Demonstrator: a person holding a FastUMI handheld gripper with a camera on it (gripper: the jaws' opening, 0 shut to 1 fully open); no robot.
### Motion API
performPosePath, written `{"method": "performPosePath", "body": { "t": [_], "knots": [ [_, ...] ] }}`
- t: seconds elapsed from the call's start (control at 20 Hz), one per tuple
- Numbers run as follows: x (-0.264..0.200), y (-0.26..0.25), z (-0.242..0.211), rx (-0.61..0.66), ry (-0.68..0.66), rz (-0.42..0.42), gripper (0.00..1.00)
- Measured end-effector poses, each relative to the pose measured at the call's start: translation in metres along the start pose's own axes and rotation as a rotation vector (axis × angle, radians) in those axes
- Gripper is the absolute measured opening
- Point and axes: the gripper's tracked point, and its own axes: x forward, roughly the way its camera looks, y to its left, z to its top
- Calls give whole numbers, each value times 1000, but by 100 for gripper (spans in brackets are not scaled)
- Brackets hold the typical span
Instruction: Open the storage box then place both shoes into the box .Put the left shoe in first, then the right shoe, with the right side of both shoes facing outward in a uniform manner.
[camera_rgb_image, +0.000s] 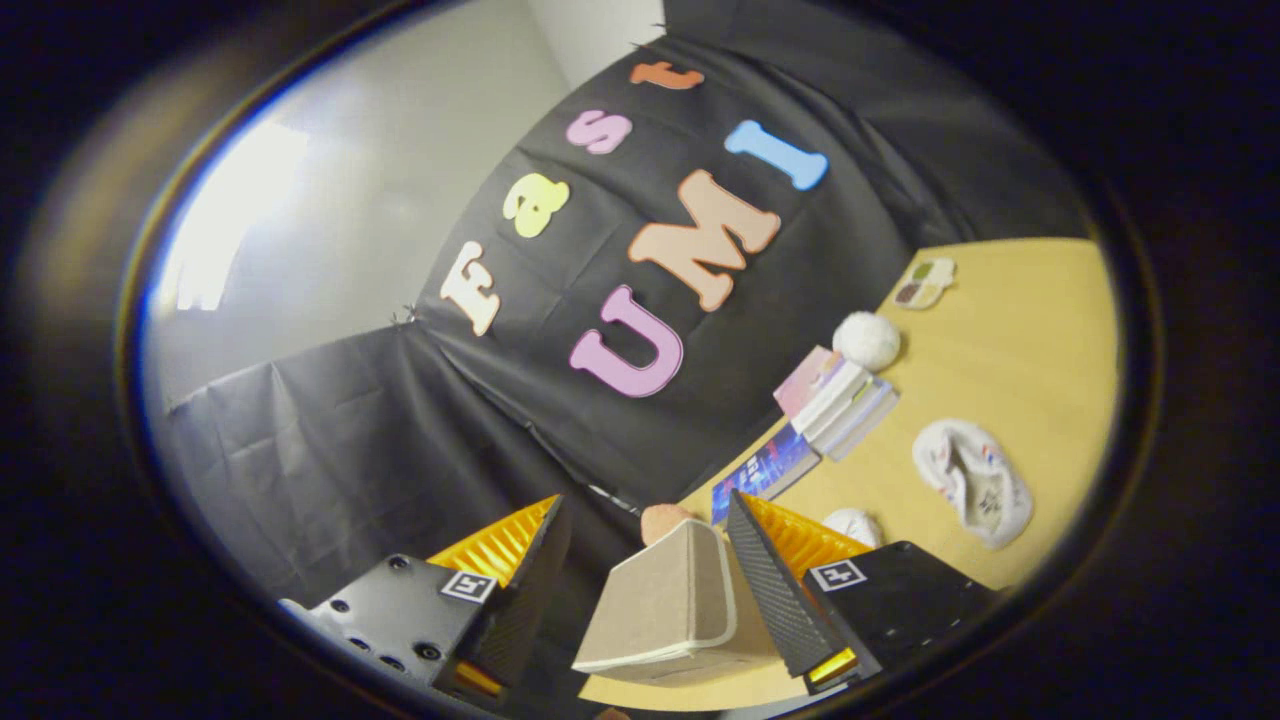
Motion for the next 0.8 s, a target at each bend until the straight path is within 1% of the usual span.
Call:
{"method": "performPosePath", "body": {
  "t": [0.15, 0.25, 0.45, 0.6, 0.8],
  "knots": [
    [17, -20, -37, 167, 6, -5, 97],
    [24, -30, -58, 255, -11, 0, 97],
    [34, -67, -94, 389, -45, -49, 97],
    [44, -80, -121, 449, -20, -77, 93],
    [59, -104, -134, 560, -61, -123, 88]
  ]
}}
